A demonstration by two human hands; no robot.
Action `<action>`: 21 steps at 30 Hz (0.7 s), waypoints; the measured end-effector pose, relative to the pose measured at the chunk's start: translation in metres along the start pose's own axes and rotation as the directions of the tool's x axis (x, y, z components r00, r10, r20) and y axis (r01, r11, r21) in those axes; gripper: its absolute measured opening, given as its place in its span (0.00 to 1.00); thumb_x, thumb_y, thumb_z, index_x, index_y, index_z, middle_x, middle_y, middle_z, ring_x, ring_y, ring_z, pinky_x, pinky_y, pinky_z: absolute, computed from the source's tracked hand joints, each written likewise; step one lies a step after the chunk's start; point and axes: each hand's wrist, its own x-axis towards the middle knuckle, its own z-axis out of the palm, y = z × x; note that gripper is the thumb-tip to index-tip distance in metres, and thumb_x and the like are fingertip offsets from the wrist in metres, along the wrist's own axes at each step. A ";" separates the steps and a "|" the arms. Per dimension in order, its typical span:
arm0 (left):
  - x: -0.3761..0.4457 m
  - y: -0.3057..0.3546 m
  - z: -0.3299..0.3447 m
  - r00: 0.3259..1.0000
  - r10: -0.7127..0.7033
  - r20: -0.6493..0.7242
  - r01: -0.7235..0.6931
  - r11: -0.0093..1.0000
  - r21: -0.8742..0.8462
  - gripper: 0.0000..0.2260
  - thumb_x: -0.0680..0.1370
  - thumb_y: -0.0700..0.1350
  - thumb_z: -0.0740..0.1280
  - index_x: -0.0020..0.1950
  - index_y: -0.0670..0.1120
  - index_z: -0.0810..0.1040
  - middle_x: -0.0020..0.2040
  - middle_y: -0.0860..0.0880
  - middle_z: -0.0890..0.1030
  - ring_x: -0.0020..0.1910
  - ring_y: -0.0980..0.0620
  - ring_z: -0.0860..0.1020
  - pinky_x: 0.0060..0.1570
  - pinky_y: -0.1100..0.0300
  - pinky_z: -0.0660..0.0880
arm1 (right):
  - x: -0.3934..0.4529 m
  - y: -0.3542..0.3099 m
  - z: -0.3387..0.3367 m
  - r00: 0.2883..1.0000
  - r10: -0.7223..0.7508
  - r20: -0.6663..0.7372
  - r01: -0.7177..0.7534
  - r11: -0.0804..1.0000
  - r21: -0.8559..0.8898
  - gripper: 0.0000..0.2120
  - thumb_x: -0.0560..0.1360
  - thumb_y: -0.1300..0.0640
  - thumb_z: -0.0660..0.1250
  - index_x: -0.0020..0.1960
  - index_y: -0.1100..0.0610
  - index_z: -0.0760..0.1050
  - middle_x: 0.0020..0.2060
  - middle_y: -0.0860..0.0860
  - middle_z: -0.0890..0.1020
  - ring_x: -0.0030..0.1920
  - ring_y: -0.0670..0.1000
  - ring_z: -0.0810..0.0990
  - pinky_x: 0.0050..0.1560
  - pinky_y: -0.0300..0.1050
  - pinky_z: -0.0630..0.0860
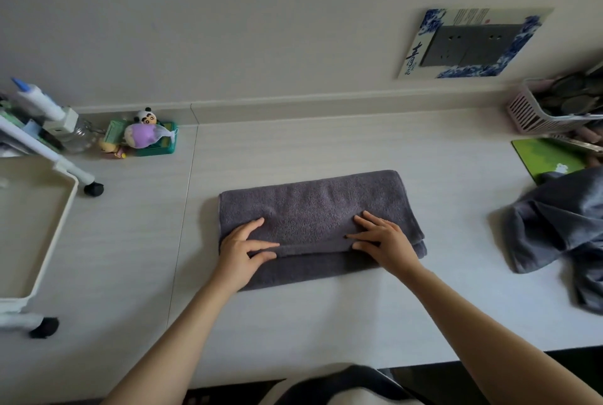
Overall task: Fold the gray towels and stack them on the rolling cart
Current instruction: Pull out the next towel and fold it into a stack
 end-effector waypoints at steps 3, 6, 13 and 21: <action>0.004 0.024 -0.022 1.000 -0.030 -0.005 0.030 0.997 -0.076 0.08 0.72 0.43 0.72 0.50 0.51 0.84 0.65 0.57 0.71 0.65 0.58 0.66 0.65 0.67 0.57 | -0.001 -0.011 -0.019 0.994 0.032 -0.101 -0.027 0.998 0.050 0.08 0.73 0.55 0.71 0.51 0.51 0.83 0.61 0.45 0.78 0.68 0.44 0.67 0.64 0.30 0.55; -0.003 0.044 -0.040 0.998 0.055 -0.022 -0.057 0.994 -0.095 0.07 0.72 0.44 0.72 0.50 0.52 0.84 0.64 0.61 0.70 0.64 0.63 0.65 0.65 0.66 0.58 | -0.013 -0.021 -0.037 0.982 0.015 -0.190 -0.005 0.999 0.054 0.07 0.73 0.56 0.70 0.50 0.52 0.83 0.57 0.36 0.73 0.65 0.38 0.63 0.64 0.34 0.56; -0.034 0.015 0.002 0.942 0.022 0.335 -0.051 0.996 0.079 0.07 0.66 0.67 0.61 0.33 0.68 0.76 0.71 0.62 0.60 0.73 0.61 0.55 0.69 0.65 0.40 | -0.038 -0.002 -0.008 0.998 0.010 0.069 -0.012 1.000 0.029 0.06 0.73 0.56 0.71 0.48 0.52 0.84 0.64 0.48 0.76 0.72 0.45 0.63 0.67 0.34 0.54; -0.022 0.012 -0.005 0.994 -0.032 -0.101 0.037 0.998 0.053 0.17 0.71 0.59 0.62 0.43 0.49 0.84 0.53 0.50 0.81 0.54 0.51 0.77 0.59 0.53 0.71 | -0.030 -0.014 0.000 0.992 0.094 -0.089 -0.092 0.995 0.023 0.07 0.71 0.48 0.71 0.43 0.50 0.84 0.54 0.46 0.83 0.65 0.47 0.73 0.67 0.50 0.65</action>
